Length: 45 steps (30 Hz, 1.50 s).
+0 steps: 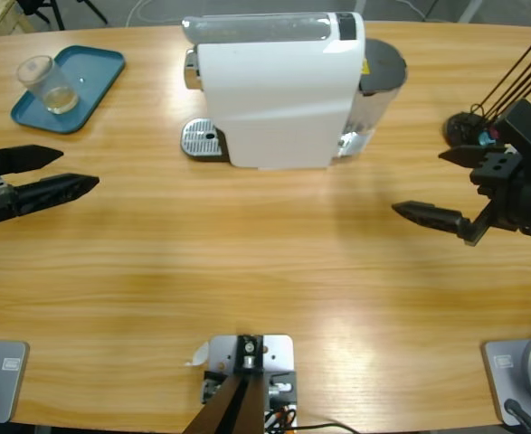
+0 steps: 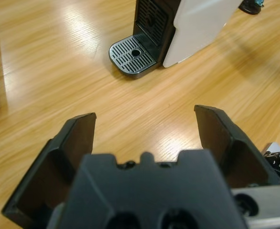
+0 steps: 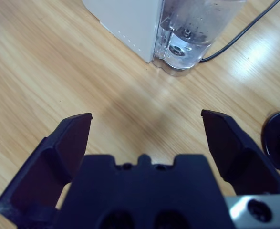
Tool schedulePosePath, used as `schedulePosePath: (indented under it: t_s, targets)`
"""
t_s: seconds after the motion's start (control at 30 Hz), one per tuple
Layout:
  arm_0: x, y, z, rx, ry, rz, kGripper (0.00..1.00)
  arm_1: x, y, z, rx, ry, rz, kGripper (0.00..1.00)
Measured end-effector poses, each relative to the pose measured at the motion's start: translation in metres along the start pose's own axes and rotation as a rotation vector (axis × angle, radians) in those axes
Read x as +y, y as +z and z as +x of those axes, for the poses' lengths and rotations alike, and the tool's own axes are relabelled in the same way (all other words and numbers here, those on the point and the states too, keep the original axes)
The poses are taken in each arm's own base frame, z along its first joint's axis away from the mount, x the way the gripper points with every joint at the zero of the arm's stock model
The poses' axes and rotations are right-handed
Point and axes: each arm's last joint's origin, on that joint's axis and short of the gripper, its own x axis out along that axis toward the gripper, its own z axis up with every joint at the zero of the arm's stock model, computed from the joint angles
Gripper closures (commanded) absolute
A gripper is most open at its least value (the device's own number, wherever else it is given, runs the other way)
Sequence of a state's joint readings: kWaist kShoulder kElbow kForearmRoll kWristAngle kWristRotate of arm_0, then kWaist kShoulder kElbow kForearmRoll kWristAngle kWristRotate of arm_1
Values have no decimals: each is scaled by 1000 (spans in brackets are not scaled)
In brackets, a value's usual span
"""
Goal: Pour coffee
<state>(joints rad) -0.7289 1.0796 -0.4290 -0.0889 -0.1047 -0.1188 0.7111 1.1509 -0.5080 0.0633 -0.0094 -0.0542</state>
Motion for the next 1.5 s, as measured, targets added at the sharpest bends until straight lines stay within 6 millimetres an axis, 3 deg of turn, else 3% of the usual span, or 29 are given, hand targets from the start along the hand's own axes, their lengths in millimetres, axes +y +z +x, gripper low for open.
schedulePosePath:
  t_s: [0.13, 0.4, 1.5]
  targets:
    - [-1, -4, -11, -43, -3, 52, 226, 0, -1, 0, 2, 2, 0, 0]
    - [1, -4, 0, 2, 18, 60, 211, 0, -1, 0, 2, 5, 0, 0]
    - [2, -4, 8, 27, 20, 58, 188, 1, -2, 0, 5, 19, 0, 0]
